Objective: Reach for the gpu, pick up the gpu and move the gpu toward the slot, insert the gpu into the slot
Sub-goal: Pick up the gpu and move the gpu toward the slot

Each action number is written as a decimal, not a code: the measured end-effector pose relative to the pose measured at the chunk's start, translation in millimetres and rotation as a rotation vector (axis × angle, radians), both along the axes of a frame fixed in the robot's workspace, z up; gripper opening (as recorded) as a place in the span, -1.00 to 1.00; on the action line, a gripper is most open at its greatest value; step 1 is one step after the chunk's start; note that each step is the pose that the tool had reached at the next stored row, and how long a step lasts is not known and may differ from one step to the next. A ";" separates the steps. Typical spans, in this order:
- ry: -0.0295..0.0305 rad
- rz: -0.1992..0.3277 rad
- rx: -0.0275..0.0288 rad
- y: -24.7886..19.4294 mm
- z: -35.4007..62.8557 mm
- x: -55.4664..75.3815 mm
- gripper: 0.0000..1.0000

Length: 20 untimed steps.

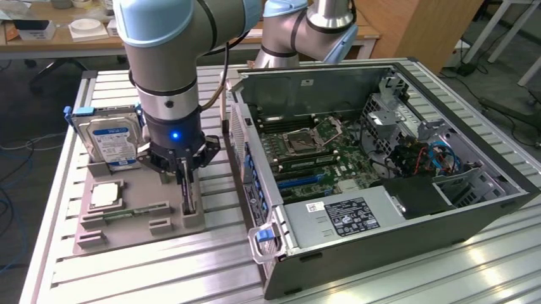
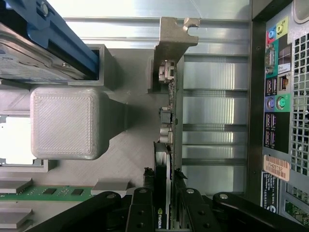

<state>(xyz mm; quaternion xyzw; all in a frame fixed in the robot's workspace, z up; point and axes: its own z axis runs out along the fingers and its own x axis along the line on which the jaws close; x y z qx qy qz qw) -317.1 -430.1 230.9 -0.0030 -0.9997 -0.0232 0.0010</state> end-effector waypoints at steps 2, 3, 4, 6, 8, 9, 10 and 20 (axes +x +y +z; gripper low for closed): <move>0.0000 0.000 0.0000 0.0 0.0 0.0 -0.48; 0.0000 0.000 0.0000 0.0 0.0 0.0 -0.48; 0.0000 0.000 0.0000 0.0 0.0 0.0 -0.48; -0.0001 0.000 0.0001 0.0 0.0 0.0 -0.48; -0.0004 0.000 0.0004 0.1 0.4 0.1 -0.48; -0.0002 0.000 0.0002 0.0 1.0 0.0 -0.48; 0.0000 0.000 0.0001 0.0 1.5 0.0 -0.48; 0.0000 0.000 0.0000 0.0 6.5 0.0 -0.48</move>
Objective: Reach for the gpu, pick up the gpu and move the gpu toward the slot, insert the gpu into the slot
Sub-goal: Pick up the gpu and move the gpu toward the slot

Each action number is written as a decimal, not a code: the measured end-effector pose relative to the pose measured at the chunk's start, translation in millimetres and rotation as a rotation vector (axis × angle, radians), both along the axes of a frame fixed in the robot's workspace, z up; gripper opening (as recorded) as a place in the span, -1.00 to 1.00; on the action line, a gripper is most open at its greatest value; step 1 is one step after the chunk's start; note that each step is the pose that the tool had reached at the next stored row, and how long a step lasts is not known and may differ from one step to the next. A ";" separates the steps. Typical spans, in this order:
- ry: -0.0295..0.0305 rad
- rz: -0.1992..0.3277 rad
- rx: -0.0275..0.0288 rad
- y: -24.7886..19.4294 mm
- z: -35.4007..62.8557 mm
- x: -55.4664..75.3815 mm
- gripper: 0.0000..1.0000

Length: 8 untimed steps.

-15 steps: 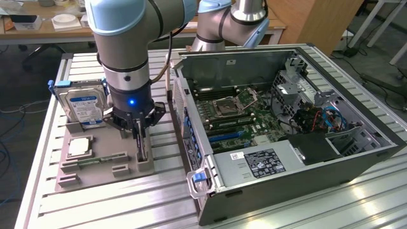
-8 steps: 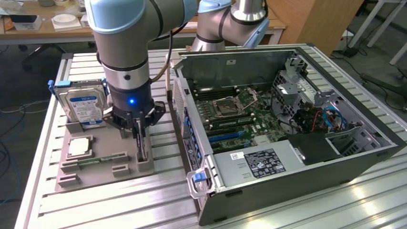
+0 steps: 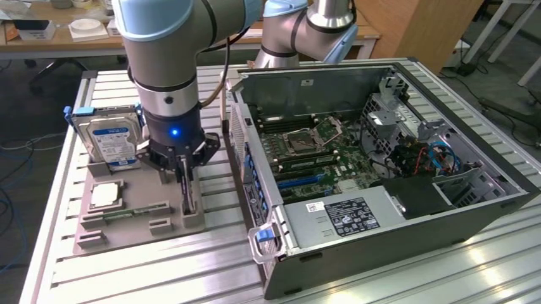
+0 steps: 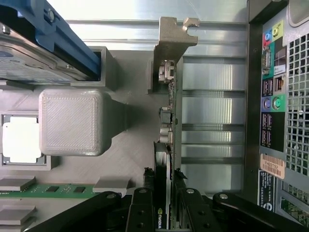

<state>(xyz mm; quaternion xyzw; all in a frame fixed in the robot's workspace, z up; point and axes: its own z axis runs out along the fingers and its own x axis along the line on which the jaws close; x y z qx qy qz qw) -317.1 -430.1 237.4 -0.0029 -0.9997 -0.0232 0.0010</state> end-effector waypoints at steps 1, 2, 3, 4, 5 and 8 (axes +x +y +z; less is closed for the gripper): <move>-0.0001 0.000 0.0001 0.0 0.5 0.0 -0.48; 0.0000 0.000 0.0000 0.0 1.3 0.0 -0.48; -0.0001 0.000 0.0000 0.0 2.0 0.0 -0.48; 0.0000 0.000 0.0000 0.0 2.8 0.0 -0.48; 0.0000 0.000 0.0000 0.0 3.5 0.0 -0.48; -0.0001 0.000 0.0000 0.0 5.6 0.0 -0.48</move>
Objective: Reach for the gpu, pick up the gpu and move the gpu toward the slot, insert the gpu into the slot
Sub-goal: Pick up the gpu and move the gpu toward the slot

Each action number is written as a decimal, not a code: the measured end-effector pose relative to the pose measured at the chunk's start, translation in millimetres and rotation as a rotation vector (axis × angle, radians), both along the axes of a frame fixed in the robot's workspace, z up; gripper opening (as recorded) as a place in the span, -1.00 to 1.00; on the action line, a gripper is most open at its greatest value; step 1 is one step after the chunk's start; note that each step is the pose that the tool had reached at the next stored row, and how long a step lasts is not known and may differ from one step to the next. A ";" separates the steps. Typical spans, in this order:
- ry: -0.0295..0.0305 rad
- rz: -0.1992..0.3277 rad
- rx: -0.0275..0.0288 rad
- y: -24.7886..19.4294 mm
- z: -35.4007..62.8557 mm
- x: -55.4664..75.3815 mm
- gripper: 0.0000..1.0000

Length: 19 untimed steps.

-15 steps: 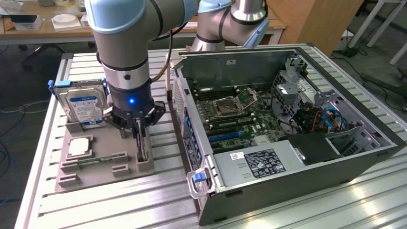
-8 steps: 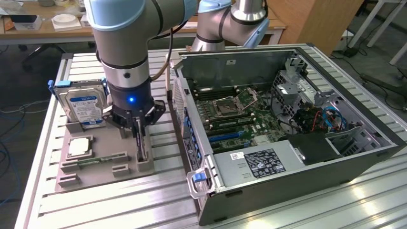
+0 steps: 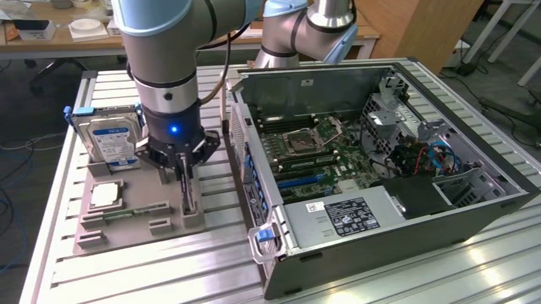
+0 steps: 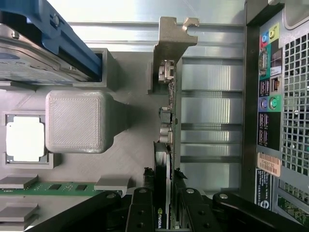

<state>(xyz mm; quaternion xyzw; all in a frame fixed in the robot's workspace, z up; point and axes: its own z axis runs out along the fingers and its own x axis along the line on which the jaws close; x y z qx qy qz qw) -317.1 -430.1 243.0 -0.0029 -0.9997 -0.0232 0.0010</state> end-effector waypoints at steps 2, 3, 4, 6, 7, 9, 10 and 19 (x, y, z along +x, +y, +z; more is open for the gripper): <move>-0.0001 0.000 0.0000 0.0 1.4 0.0 -0.48; 0.0000 0.000 0.0000 0.0 2.2 0.0 -0.48; 0.0000 0.000 0.0000 0.0 2.9 0.0 -0.48; 0.0000 0.000 0.0000 0.0 4.3 0.0 -0.48; 0.0001 0.000 -0.0001 0.0 5.1 0.0 -0.48; 0.0001 0.000 0.0000 0.0 6.6 0.0 -0.48; 0.0001 0.000 0.0000 0.0 7.4 0.0 -0.48; 0.0000 0.000 0.0000 0.0 17.0 0.0 -0.48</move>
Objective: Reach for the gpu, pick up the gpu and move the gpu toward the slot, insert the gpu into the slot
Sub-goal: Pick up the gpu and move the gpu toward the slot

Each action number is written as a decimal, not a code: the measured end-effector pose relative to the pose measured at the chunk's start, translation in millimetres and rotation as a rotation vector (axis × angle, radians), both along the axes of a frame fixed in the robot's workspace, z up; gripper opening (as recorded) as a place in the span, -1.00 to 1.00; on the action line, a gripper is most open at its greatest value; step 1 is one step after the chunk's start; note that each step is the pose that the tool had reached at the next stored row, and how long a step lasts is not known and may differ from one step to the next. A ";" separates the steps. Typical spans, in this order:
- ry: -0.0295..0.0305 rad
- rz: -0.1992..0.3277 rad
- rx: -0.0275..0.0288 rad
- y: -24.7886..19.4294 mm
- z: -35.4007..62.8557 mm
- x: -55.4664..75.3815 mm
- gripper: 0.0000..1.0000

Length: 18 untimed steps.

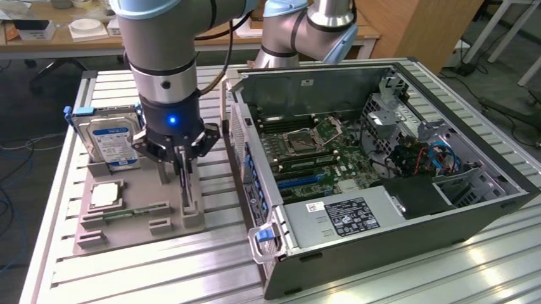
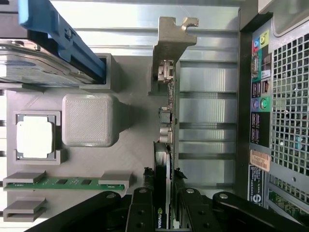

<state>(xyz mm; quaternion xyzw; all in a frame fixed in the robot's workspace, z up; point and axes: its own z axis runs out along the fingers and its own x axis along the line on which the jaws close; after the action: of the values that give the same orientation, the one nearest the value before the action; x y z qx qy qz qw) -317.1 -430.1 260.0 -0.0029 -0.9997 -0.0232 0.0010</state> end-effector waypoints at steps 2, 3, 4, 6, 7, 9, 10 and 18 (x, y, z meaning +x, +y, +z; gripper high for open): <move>0.0000 0.000 0.0000 0.0 4.7 0.0 -0.48; 0.0000 0.000 0.0000 0.0 7.3 0.0 -0.48; -0.0001 0.000 0.0000 0.0 10.0 0.0 -0.48; 0.0000 0.000 0.0000 0.0 17.1 0.0 -0.48; 0.0000 0.000 0.0000 0.0 21.3 0.0 -0.48; 0.0000 0.000 0.0000 0.0 30.7 0.0 -0.48; 0.0000 0.000 0.0000 0.0 35.2 0.0 -0.48; 0.0000 0.000 -0.0009 0.0 71.2 0.1 -0.48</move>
<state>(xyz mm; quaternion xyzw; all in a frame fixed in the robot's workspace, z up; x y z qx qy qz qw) -317.0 -430.1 331.2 -0.0029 -0.9997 -0.0228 0.0009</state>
